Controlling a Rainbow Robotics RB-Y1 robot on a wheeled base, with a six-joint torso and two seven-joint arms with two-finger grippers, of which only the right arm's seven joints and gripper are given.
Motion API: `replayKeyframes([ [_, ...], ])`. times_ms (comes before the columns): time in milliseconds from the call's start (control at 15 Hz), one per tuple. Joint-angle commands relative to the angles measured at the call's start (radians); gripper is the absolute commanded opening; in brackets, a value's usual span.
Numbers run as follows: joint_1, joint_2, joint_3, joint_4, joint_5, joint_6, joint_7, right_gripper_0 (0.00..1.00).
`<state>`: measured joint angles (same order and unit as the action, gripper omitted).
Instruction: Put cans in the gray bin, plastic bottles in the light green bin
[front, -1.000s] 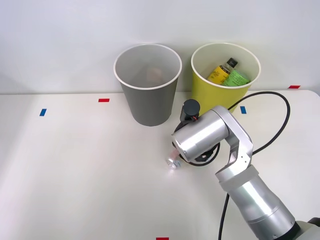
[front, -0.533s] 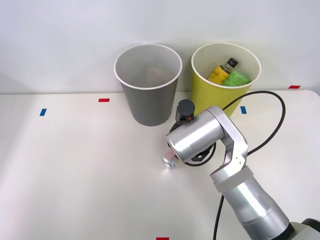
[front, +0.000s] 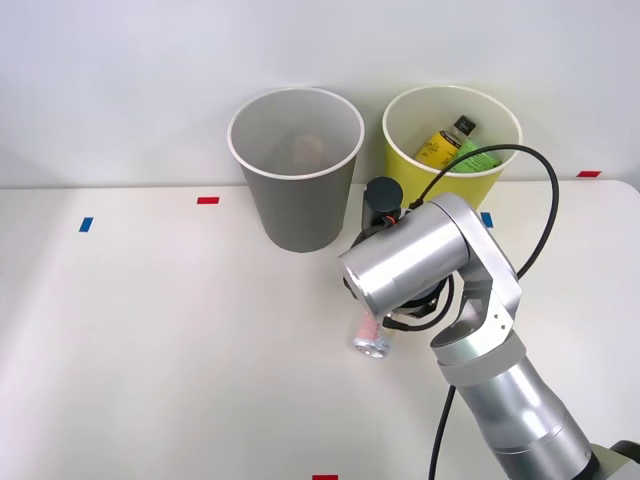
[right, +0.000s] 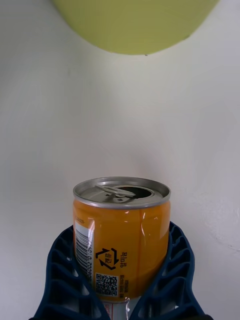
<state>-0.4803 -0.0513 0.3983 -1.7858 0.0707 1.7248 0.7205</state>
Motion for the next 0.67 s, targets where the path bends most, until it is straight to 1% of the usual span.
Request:
replayKeyframes([
  [67,0.005,-0.002,0.001,-0.084,0.004,-0.03,0.174,0.0],
  [200,0.005,-0.013,-0.001,-0.116,0.004,-0.085,0.266,0.0],
  [333,0.022,-0.039,0.001,-0.17,0.004,-0.139,0.373,0.0],
  [467,0.069,-0.07,0.001,-0.265,0.004,-0.183,0.49,0.0],
  [667,0.14,-0.113,-0.001,-0.379,-0.006,-0.289,0.605,0.0],
])
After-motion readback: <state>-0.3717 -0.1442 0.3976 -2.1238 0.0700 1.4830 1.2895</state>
